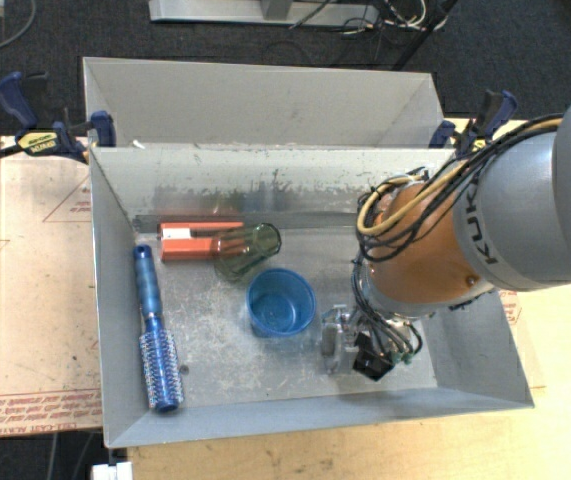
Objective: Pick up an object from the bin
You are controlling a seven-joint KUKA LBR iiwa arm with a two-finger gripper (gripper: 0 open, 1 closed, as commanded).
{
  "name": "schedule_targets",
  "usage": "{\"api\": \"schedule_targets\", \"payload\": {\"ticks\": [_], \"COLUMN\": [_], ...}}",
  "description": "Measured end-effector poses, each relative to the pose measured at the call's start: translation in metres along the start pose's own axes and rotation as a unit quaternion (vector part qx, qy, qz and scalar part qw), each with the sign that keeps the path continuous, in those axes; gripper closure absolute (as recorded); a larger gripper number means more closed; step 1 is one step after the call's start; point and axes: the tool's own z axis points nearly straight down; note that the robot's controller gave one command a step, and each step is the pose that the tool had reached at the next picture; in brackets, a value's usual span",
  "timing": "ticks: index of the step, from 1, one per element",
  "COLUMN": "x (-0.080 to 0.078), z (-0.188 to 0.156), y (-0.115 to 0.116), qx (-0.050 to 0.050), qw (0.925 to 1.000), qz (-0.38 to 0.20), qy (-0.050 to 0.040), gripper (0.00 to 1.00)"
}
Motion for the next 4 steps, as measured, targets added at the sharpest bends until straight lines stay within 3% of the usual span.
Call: {"api": "schedule_targets", "payload": {"ticks": [1, 2, 3, 4], "x": [0.0, 0.0, -0.009, -0.044], "z": [0.0, 0.0, -0.016, -0.014], "y": [0.0, 0.0, 0.031, 0.058], "qx": [0.0, 0.0, 0.002, -0.002], "qw": [1.0, 1.0, 1.0, 0.9992], "qz": [0.0, 0.0, 0.007, -0.041], "qy": [0.0002, 0.0002, 0.0016, -0.0028], "gripper": [0.0, 0.0, 0.0, 0.0]}}
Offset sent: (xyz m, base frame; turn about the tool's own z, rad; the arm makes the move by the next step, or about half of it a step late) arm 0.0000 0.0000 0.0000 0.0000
